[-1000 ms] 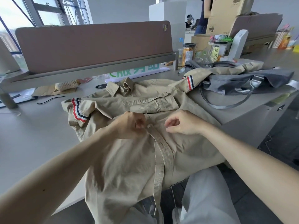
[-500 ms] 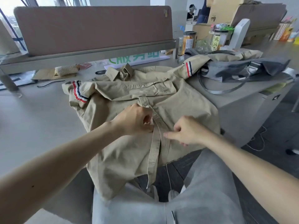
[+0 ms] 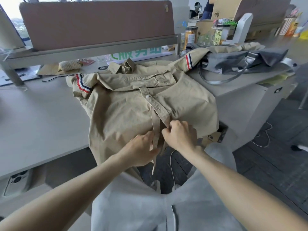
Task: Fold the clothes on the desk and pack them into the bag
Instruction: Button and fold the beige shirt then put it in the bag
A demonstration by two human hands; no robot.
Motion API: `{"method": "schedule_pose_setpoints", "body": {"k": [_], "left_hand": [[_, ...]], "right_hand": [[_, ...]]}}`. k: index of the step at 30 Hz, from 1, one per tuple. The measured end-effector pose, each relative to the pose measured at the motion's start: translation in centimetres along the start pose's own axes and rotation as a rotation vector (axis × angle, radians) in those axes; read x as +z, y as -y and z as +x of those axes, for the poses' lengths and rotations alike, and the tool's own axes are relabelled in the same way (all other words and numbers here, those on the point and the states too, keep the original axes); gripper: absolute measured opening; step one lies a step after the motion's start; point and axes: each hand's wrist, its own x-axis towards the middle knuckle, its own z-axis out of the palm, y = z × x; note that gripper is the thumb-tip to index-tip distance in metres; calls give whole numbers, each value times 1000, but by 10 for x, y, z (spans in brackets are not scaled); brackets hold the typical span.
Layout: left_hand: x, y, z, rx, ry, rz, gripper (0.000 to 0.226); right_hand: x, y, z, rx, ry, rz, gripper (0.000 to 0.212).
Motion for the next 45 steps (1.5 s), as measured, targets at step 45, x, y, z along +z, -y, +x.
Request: {"method": "schedule_pose_setpoints", "body": {"k": [45], "left_hand": [[-64, -17, 103, 424, -4, 463, 51]], "right_hand": [[-117, -30, 52, -301, 186, 77, 41]]}}
